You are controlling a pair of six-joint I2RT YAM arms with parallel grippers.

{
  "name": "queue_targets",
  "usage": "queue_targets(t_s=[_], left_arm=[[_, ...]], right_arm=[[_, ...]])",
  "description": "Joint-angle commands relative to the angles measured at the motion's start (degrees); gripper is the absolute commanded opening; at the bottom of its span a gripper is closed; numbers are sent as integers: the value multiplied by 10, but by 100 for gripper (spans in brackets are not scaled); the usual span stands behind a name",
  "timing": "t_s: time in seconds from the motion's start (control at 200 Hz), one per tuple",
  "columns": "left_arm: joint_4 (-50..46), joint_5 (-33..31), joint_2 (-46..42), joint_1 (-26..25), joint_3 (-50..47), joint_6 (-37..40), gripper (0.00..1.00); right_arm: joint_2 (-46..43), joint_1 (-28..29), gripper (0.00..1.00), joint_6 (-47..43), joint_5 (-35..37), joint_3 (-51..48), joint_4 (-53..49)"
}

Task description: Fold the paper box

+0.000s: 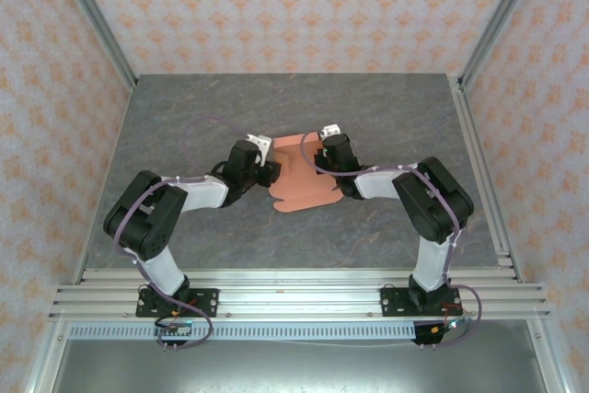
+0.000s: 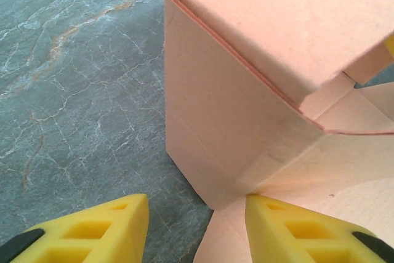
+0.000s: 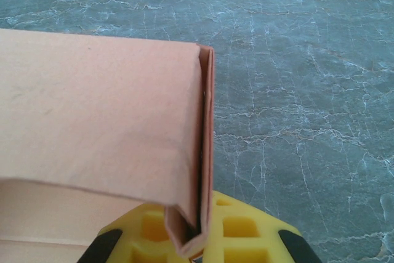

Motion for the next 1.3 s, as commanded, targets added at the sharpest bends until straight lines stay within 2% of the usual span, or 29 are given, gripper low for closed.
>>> queue_targets(t_s=[0.0,0.115,0.48,0.571,0.641,0.841,0.916,1.041,1.191,1.296], left_arm=[[28,-19,15,-1,22,9,46],[29,-25,21,-6,29,18,53],[65,-72,42,-15,32,16,53],[76,-90,44,-15,31,9,46],[81,-114,48,-15,32,-2,36],[94,-141,63,-17,31,-25,20],[99,-145,69,-18,29,-26,15],[108,-184,65,-29,23,-34,2],[113,-219,59,-42,21,-52,0],[114,-221,59,-51,21,-57,0]], right_arm=[[9,9,0,-16,-28,-19,-66],[10,10,0,-17,-29,-20,-67],[24,28,0,-30,-9,-23,-67],[24,28,0,-31,-14,-27,-64],[23,28,0,-31,-15,-30,-60],[13,29,0,-23,-12,-36,-58],[13,31,0,-12,-6,-36,-58],[14,38,0,15,22,-29,-65],[25,44,0,74,59,-12,-71],[41,52,0,95,95,10,-84]])
